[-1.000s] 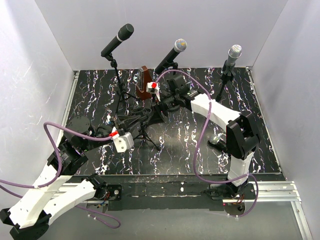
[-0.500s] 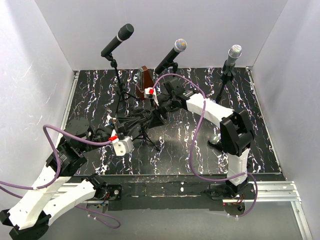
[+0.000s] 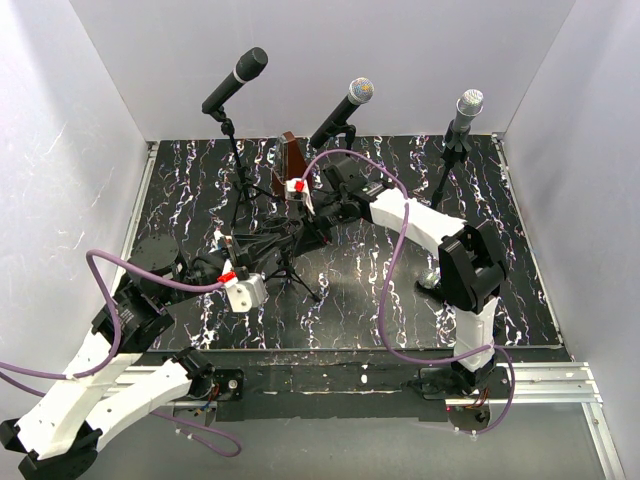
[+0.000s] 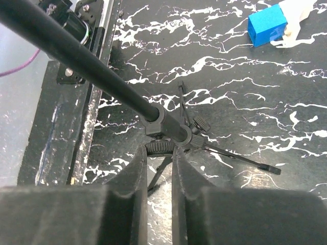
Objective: Remove the microphone from the stand
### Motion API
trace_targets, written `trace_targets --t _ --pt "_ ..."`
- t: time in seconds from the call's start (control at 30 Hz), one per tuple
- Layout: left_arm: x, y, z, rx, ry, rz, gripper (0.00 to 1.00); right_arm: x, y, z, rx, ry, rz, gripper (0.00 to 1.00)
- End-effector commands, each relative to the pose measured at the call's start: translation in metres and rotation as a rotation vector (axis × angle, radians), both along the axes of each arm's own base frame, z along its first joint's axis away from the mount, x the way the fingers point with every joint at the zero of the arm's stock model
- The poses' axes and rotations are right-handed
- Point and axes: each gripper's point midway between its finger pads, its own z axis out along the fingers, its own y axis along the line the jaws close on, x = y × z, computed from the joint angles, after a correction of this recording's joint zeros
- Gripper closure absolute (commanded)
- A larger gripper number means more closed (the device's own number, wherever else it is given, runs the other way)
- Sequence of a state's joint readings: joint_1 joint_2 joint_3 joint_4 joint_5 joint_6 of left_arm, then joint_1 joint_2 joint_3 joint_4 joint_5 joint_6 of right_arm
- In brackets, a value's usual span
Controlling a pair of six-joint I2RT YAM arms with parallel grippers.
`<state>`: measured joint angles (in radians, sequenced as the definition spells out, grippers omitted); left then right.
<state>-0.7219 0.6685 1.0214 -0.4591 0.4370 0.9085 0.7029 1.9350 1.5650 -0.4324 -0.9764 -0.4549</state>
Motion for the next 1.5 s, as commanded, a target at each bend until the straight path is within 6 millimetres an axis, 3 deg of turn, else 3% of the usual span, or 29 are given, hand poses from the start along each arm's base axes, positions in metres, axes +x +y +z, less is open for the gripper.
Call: trace_targets --t 0.0,0.07,0.13,0.27,0.33,0.63,0.67,0.77,0.83,0.9,0.93,1.03,1.13,1.17,1.33,1.47 --pt "0.003 0.004 -0.001 0.014 0.000 0.026 1.00 -0.002 0.005 0.010 0.019 -0.027 -0.005 0.97" --pt "0.007 0.007 0.001 0.010 -0.015 0.053 1.00 -0.001 0.002 0.006 0.028 -0.092 -0.044 0.99" --pt "0.010 0.010 0.003 -0.001 -0.015 0.075 1.00 0.005 0.006 0.008 0.091 -0.268 -0.084 0.99" --pt "0.012 0.009 0.006 -0.024 0.013 0.091 1.00 0.008 0.007 0.018 0.240 -0.733 -0.122 0.99" --pt "0.012 0.009 0.004 -0.023 0.021 0.088 1.00 0.005 0.010 0.033 0.369 -1.031 -0.121 0.99" --pt "0.010 0.007 0.004 -0.029 0.024 0.076 1.00 -0.007 0.016 0.041 0.672 -1.767 -0.076 0.99" --pt "0.010 0.007 0.004 -0.031 0.024 0.076 1.00 -0.009 0.014 0.044 0.702 -1.786 -0.090 0.99" --pt "0.009 0.008 0.005 -0.033 0.022 0.076 1.00 -0.012 0.010 0.039 0.674 -1.725 -0.090 0.53" --pt "0.009 0.008 0.005 -0.032 0.020 0.078 1.00 -0.010 0.006 0.039 0.638 -1.693 -0.100 0.44" --pt "0.010 0.009 0.004 -0.032 0.024 0.083 1.00 -0.007 -0.001 0.037 0.594 -1.665 -0.115 0.42" --pt "0.010 0.009 0.003 -0.034 0.028 0.086 0.95 -0.005 -0.003 0.031 0.562 -1.640 -0.118 0.41" --pt "0.011 0.010 0.003 -0.044 0.047 0.096 0.41 0.001 -0.017 0.032 0.486 -1.585 -0.159 0.41" --pt "0.009 0.013 0.006 -0.051 0.052 0.102 0.18 0.013 -0.035 0.029 0.371 -1.499 -0.237 0.41" --pt "0.008 0.014 0.007 -0.051 0.054 0.104 0.03 0.015 -0.041 0.028 0.339 -1.460 -0.255 0.41" --pt "0.003 0.025 0.010 -0.046 0.090 0.141 0.02 0.022 -0.072 0.022 0.164 -1.239 -0.383 0.41" --pt "0.012 0.047 0.004 -0.123 0.250 0.306 0.02 0.019 -0.098 0.014 -0.027 -0.891 -0.519 0.38"
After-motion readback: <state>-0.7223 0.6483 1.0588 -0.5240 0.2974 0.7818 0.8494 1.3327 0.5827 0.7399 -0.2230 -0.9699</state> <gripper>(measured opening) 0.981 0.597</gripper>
